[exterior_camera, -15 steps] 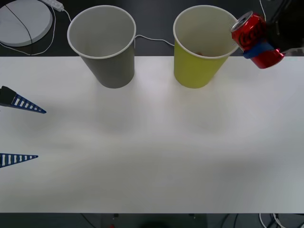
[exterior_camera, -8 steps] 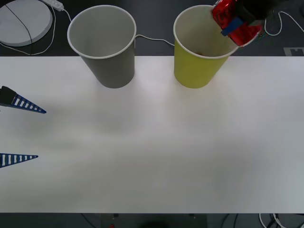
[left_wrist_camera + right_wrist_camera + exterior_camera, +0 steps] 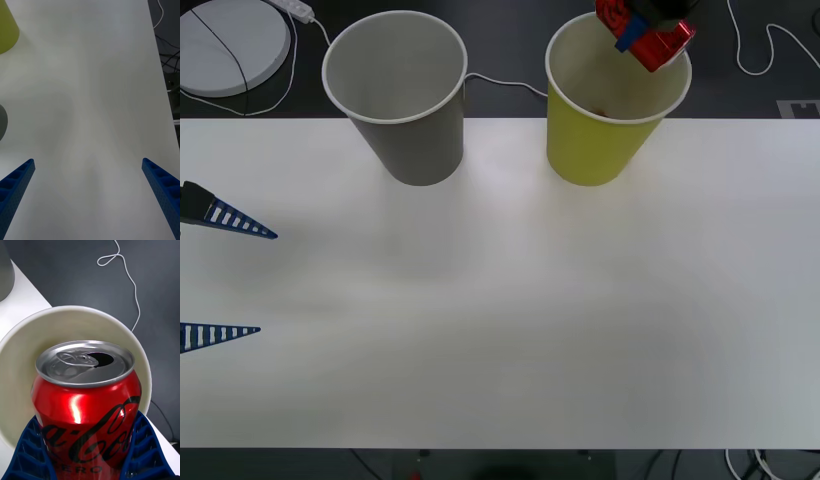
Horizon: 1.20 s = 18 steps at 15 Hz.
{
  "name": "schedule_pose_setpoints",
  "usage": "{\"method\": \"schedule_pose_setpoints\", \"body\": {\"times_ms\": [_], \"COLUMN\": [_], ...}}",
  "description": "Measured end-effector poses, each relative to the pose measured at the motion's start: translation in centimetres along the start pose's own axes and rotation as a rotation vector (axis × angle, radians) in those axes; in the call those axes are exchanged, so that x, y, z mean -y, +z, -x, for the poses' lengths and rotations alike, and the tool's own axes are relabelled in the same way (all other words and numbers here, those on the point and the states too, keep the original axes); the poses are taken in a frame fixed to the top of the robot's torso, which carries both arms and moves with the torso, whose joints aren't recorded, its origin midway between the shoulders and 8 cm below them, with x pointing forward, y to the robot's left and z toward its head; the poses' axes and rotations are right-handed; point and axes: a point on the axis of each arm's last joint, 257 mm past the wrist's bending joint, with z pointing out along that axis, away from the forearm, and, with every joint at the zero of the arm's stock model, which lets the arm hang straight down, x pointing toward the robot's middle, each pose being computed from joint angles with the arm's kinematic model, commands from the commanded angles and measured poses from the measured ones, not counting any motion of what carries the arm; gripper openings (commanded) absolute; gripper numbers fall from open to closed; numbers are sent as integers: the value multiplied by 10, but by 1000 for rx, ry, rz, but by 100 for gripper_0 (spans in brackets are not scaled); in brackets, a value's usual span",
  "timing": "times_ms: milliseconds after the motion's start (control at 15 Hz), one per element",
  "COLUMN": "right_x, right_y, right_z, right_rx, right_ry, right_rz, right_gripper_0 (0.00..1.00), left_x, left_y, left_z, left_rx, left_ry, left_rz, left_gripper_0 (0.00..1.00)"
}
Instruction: Put the can into the green bin and the plastic bottle into the gray bin
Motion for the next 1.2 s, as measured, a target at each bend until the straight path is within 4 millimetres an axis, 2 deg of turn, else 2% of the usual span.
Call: {"method": "schedule_pose_setpoints", "body": {"times_ms": [67, 133, 200, 267, 600, 933, 1200], "right_x": [0, 1, 1, 2, 7, -1, -18], "right_y": [1, 1, 1, 1, -5, -40, -67], "right_z": [0, 0, 0, 0, -4, -24, -51], "right_rx": [-2, -3, -3, -3, 1, 21, 109], "right_ry": [-10, -20, -32, -45, -77, -108, -149], "right_rz": [-2, -3, -4, -6, -4, 43, 49], "right_gripper_0": [6, 50, 89, 100, 100, 100, 100], "left_x": [0, 0, 0, 0, 0, 0, 0], "left_y": [0, 0, 0, 0, 0, 0, 0], "left_z": [0, 0, 0, 0, 0, 0, 0], "left_rx": [0, 0, 0, 0, 0, 0, 0], "left_ry": [0, 0, 0, 0, 0, 0, 0], "left_rz": [0, 0, 0, 0, 0, 0, 0], "left_gripper_0": [100, 100, 100, 100, 100, 100, 100]}}
